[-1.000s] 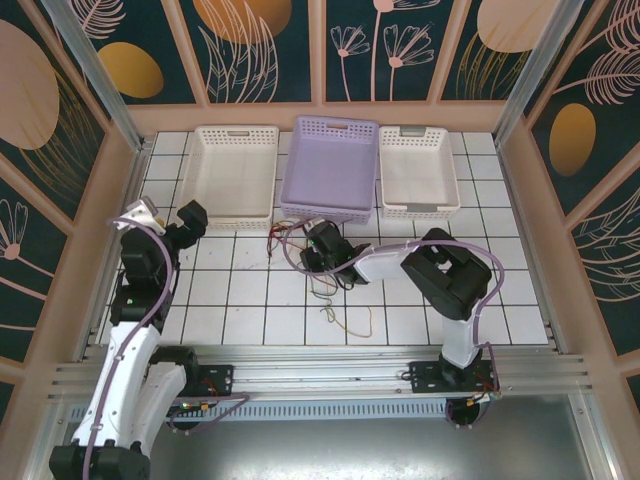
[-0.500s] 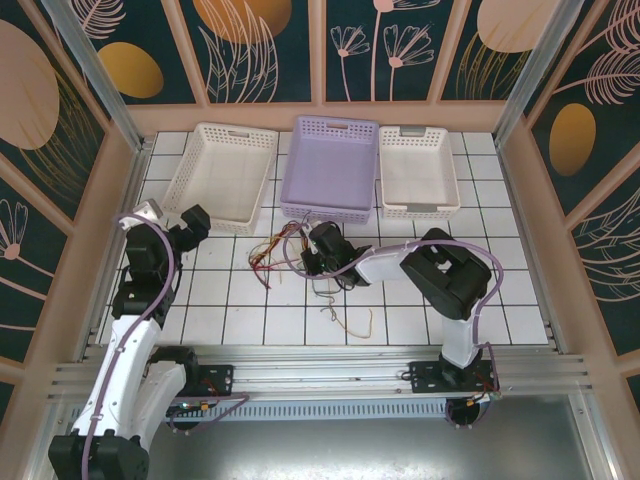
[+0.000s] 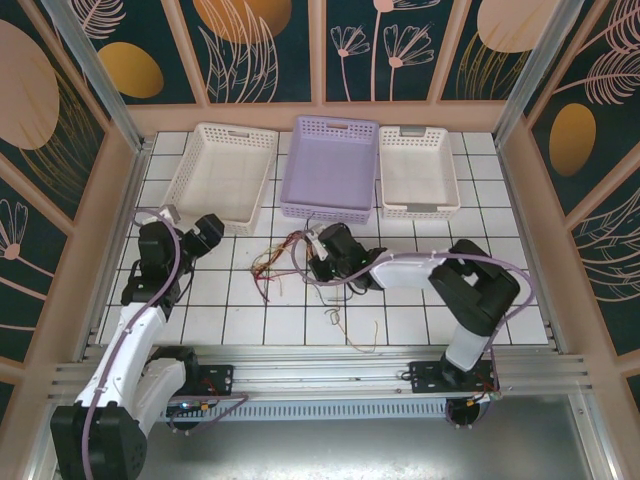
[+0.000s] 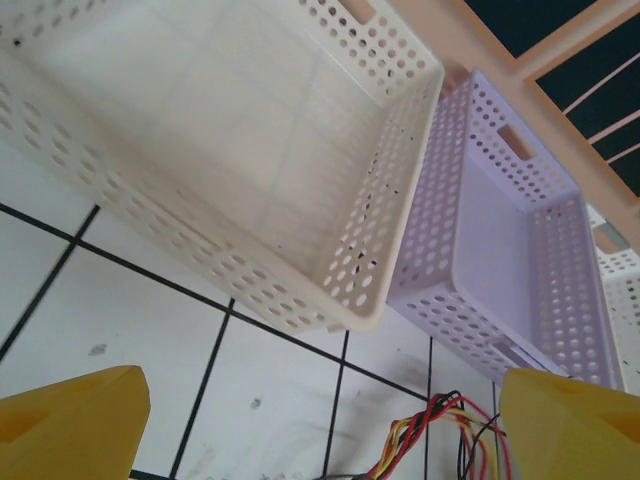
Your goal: Untangle the cables
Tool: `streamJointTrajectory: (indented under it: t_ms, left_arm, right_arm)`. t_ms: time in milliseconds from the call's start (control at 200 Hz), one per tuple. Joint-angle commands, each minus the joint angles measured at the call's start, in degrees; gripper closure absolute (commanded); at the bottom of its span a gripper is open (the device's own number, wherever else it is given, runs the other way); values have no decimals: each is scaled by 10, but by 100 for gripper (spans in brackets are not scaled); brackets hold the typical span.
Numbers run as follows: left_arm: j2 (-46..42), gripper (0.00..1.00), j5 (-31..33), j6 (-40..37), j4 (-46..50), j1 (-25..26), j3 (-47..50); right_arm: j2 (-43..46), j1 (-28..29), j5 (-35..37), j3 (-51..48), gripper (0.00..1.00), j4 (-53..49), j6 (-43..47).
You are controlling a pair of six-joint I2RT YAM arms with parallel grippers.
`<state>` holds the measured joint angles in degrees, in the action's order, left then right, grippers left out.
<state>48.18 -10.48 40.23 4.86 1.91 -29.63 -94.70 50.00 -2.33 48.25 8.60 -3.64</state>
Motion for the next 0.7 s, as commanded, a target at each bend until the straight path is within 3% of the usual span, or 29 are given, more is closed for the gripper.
streamJointTrajectory:
  t_ms: [0,220,445,696]
  left_arm:
    - [-5,10,-36,15,-35,-2,0]
    - [-2,10,-94,32,-85,13,19]
    - [-4,8,-126,41,-157,79,46]
    - [-6,7,-174,72,-249,113,98]
  right_arm:
    - [60,-6,-25,-8,100,-14,36]
    - [128,-42,-121,-17,100,3,31]
    - [153,-55,-181,-8,100,10,26]
    - [187,-77,-220,-21,100,39,7]
